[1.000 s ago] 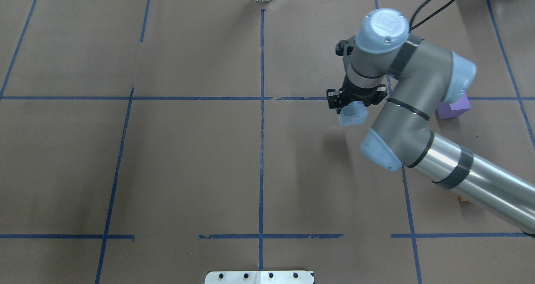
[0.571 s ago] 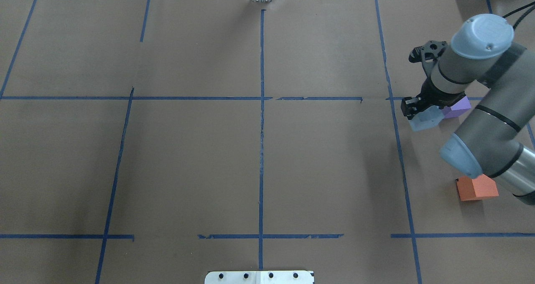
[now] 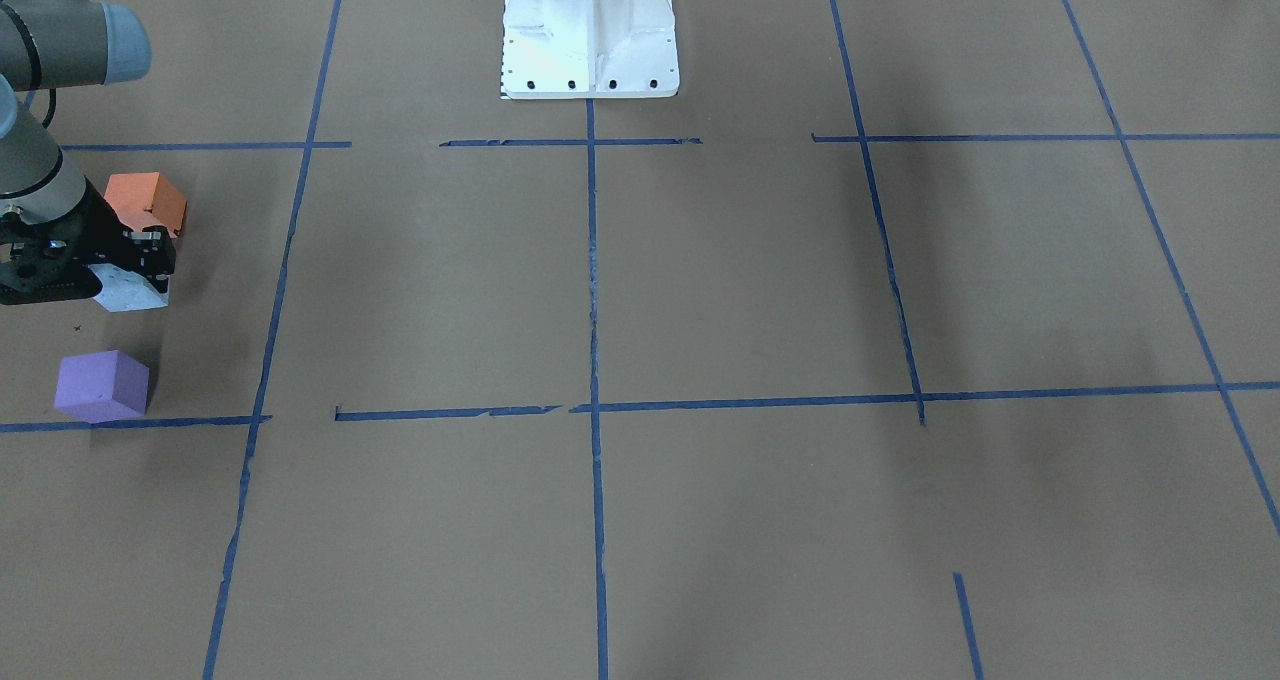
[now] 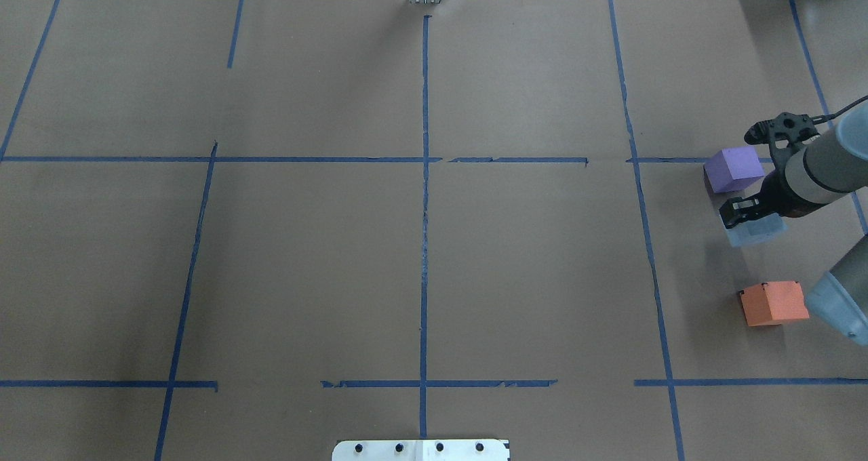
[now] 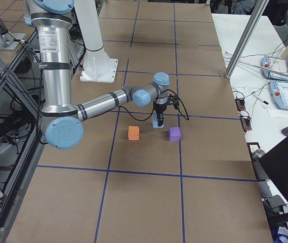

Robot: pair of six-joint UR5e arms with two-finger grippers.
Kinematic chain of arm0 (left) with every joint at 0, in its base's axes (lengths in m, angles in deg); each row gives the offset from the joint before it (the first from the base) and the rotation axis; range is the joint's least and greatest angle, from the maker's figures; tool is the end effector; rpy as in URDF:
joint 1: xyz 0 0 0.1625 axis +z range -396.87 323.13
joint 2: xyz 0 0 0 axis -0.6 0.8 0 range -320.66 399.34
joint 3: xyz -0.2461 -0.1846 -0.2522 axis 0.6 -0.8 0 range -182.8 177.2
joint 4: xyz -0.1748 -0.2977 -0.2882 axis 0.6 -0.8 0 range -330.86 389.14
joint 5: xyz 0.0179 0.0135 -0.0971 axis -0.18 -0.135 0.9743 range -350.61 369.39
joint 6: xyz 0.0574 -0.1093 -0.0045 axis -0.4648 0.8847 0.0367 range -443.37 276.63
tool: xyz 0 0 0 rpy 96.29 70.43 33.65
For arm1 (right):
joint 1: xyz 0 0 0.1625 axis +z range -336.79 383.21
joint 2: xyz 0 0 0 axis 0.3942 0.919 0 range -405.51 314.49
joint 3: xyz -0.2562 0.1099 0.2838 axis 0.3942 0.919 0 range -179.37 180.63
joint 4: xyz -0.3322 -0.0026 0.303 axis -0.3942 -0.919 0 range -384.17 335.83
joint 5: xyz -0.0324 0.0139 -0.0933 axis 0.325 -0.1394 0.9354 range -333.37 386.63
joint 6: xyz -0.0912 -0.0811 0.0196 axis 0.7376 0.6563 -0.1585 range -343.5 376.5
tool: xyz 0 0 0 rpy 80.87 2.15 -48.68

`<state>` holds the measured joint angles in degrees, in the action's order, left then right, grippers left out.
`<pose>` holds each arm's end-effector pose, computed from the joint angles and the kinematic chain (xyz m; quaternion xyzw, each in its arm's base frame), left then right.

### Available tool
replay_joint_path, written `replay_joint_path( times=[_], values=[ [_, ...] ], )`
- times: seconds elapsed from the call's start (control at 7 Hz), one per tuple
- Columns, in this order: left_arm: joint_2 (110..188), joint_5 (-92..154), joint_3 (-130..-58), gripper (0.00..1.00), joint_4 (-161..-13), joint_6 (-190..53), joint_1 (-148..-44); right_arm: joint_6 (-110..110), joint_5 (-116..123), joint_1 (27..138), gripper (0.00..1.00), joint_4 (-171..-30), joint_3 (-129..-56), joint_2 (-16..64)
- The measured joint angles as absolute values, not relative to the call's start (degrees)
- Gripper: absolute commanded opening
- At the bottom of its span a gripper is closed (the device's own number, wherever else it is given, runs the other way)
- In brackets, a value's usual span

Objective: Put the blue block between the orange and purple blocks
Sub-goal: 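Lower the cube into the gap between purple and orange cubes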

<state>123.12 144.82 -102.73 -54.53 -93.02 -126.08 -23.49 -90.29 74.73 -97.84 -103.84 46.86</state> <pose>-0.0386 -0.4816 0.6214 0.0087 0.3865 0.0751 0.9192 -0.2777 -0.4736 0.5194 0.0422 -0.3258 -0.0448 0.9434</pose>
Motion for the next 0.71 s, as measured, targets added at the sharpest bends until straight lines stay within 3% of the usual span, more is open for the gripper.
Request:
replay_joint_path(
  times=[0.14,0.29,0.43,0.71],
  values=[
    [123.2,144.8,-102.7,1.00,-54.5,-92.9,-126.1,-25.2,-90.5,74.7,0.51,-93.1,-102.5,48.9],
    [123.2,144.8,-102.7,1.00,-54.5,-92.9,-126.1,-27.3,-90.9,74.6,0.70,-90.3,-101.2,49.6],
    [123.2,144.8,-102.7,1.00,-54.5,-92.9,-126.1,-28.3,-91.0,74.5,1.00,-89.3,-100.5,49.6],
    [123.2,144.8,-102.7,1.00,-54.6,-92.9,-126.1,-28.5,-91.5,74.5,1.00,-88.8,-99.6,49.4]
  ],
)
